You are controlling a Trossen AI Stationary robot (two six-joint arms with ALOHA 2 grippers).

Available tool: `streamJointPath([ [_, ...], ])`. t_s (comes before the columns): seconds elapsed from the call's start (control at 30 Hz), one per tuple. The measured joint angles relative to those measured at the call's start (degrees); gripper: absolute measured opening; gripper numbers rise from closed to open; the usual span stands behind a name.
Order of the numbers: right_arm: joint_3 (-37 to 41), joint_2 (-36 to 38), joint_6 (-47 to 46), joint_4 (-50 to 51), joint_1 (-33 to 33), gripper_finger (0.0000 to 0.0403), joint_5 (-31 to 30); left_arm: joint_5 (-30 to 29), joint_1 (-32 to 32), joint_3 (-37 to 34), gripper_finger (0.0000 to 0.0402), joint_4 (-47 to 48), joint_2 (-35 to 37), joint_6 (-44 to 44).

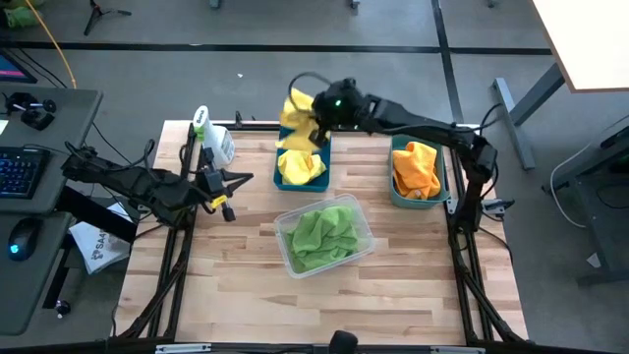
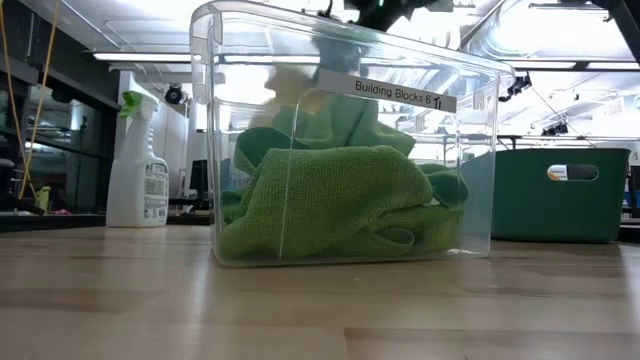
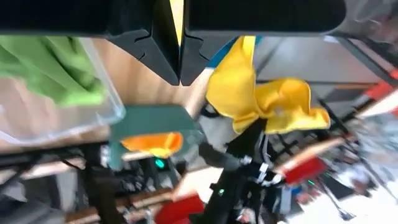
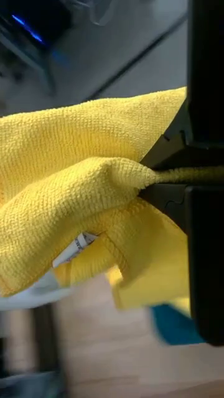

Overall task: Sort microfiber towel by color & place in baskets
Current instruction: Put the yellow towel into the blue bin, then return to Home Position

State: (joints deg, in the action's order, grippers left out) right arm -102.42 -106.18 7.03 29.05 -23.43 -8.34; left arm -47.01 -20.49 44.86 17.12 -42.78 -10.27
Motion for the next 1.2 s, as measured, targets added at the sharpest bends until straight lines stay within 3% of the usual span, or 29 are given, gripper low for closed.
streamJointPath([
  [0.23,11.39,-0.8,-2.05,-3.97,-0.89,0.0001,-0.77,3.43,-0.02,0.0,0.0001,5.86,-0.04,6.78],
  [0.43,15.09,-0.69,-5.58,-15.52,-0.8,0.0023,5.98,3.42,0.0,0.0,0.0001,5.73,-0.04,6.74],
  [0.63,16.34,-0.71,-8.31,-15.89,-0.41,0.0049,4.83,3.41,0.0,0.0,0.0001,5.72,-0.04,8.14],
  [0.77,16.36,-0.71,-10.47,-17.97,-0.49,0.0092,4.44,3.42,0.0,0.0,0.0001,5.59,-0.04,8.14],
  [1.03,16.27,-0.71,-8.45,-20.73,-0.41,0.0226,2.84,3.41,0.0,0.0,0.0001,5.35,-0.04,8.48],
  [1.2,16.27,-0.57,-4.34,-20.64,-0.43,0.0274,2.86,3.4,0.0,0.0,0.0001,5.78,-0.04,8.57],
])
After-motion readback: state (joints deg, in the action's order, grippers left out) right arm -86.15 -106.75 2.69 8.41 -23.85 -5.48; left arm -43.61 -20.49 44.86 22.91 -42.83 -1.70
